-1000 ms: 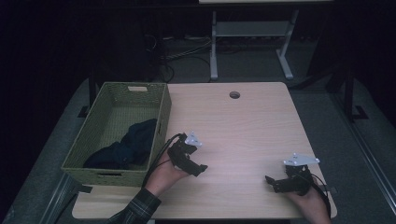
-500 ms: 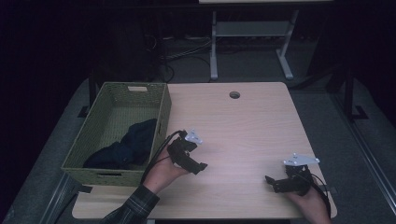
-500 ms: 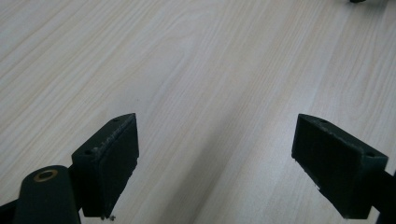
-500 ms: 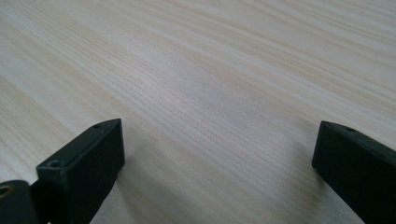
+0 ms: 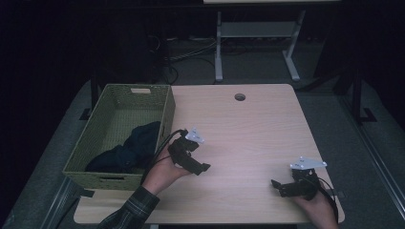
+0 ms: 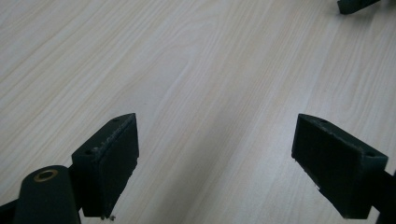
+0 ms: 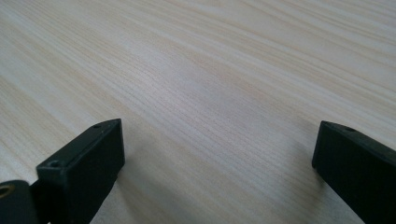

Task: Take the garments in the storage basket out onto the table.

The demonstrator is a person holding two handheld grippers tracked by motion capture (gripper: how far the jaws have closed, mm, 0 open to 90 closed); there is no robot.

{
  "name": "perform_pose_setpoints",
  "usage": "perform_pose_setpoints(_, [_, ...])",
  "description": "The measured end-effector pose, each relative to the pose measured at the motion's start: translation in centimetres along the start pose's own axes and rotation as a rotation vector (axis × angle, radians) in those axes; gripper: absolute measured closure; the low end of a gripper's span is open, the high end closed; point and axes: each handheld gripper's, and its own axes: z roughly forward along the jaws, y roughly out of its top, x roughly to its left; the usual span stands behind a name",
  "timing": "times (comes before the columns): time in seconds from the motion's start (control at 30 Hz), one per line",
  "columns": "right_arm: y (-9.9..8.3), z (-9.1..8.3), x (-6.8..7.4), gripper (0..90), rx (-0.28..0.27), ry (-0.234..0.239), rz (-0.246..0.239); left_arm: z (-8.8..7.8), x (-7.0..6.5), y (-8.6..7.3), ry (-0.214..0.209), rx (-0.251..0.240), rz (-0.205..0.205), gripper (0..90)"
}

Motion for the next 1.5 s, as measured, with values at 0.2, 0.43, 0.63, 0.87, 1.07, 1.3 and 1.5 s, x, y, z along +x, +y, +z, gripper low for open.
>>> perform_pose_setpoints(0.2, [0.0,0.0,0.0,2.0,0.0,0.0,0.0,-0.5,0.1,0.2,-0.011,-0.01,-0.013,14.6])
perform_pose_setpoints(0.43, [0.0,0.0,0.0,2.0,-0.001,-0.002,-0.001,-1.1,0.3,0.4,-0.032,-0.018,-0.017,14.9])
perform_pose_setpoints(0.63, [0.0,0.0,0.0,2.0,-0.002,-0.003,0.0,-1.8,0.5,0.7,-0.03,-0.03,-0.026,14.9])
perform_pose_setpoints(0.87, [0.0,0.0,0.0,2.0,-0.002,-0.002,0.001,-2.3,0.7,0.9,-0.031,-0.026,-0.016,14.9])
perform_pose_setpoints(1.07, [0.0,0.0,0.0,2.0,-0.002,-0.002,0.001,-2.7,0.8,1.2,-0.031,-0.013,-0.005,14.9])
perform_pose_setpoints(1.3, [0.0,0.0,0.0,2.1,-0.002,-0.002,0.001,-3.3,1.2,1.3,-0.027,-0.02,-0.015,14.9])
perform_pose_setpoints(1.5, [0.0,0.0,0.0,2.0,-0.003,-0.001,0.001,-4.0,1.4,1.5,-0.021,-0.006,-0.004,14.9])
